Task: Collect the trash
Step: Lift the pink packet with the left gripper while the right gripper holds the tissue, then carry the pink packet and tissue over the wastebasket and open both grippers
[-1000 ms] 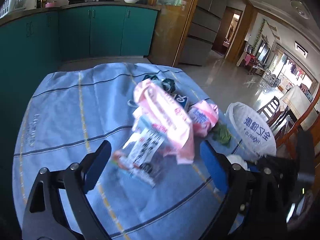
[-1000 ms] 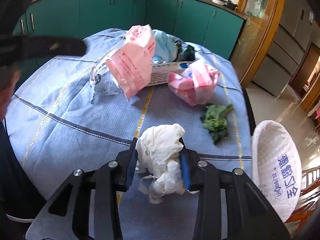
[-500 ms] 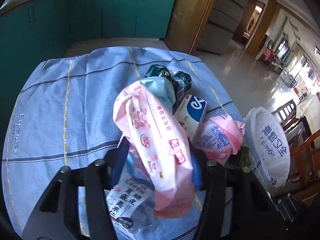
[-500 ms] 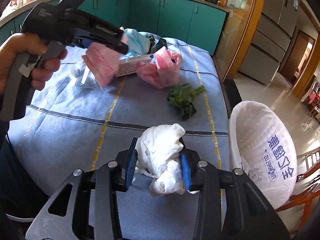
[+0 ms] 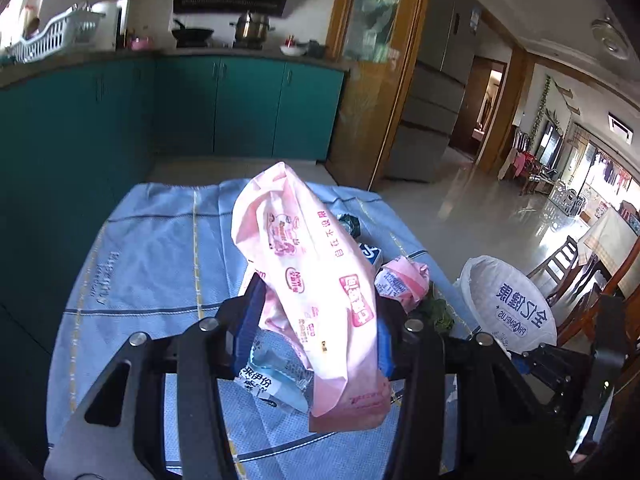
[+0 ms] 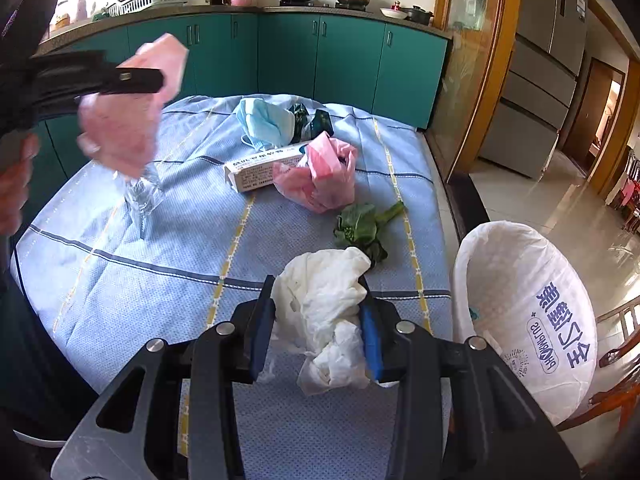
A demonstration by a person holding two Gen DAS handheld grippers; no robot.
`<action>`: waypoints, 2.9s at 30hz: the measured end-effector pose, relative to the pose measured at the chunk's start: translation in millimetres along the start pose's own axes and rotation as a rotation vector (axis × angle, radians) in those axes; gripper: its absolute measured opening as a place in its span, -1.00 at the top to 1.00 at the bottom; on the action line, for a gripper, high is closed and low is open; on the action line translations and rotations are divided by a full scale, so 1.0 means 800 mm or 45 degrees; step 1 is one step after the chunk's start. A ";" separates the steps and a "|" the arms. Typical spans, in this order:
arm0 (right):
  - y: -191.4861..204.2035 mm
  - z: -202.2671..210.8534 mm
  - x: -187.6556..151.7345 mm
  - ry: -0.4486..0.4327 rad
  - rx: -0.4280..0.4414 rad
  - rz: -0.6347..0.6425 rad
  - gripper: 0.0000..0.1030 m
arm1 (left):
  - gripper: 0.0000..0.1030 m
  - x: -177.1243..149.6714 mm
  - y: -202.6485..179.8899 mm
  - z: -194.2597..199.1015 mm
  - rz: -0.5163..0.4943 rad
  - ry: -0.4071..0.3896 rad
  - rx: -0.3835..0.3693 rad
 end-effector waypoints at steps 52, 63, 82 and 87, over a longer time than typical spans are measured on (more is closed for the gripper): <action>-0.033 0.022 0.015 -0.101 -0.041 -0.073 0.25 | -0.07 -0.008 -0.032 0.022 -0.033 -0.101 0.010; -0.031 0.025 0.020 -0.134 -0.010 -0.070 0.25 | -0.07 -0.018 -0.055 0.012 -0.087 -0.055 -0.016; -0.197 0.059 -0.030 -0.113 -0.331 -0.229 0.25 | -0.06 -0.043 -0.144 -0.037 -0.143 0.063 -0.204; -0.237 0.077 -0.039 -0.122 -0.421 -0.252 0.25 | -0.06 -0.050 -0.204 -0.071 -0.169 0.115 -0.366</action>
Point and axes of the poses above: each gripper's, at about its wrist camera, not at the fingertips, and z roughly against the way its jaws point, y to its left, x to its top, the point moved 8 cm from there along -z, roughly the way its jaws point, and after that the axes turned 10 degrees about -y, right-handed, at the moved point
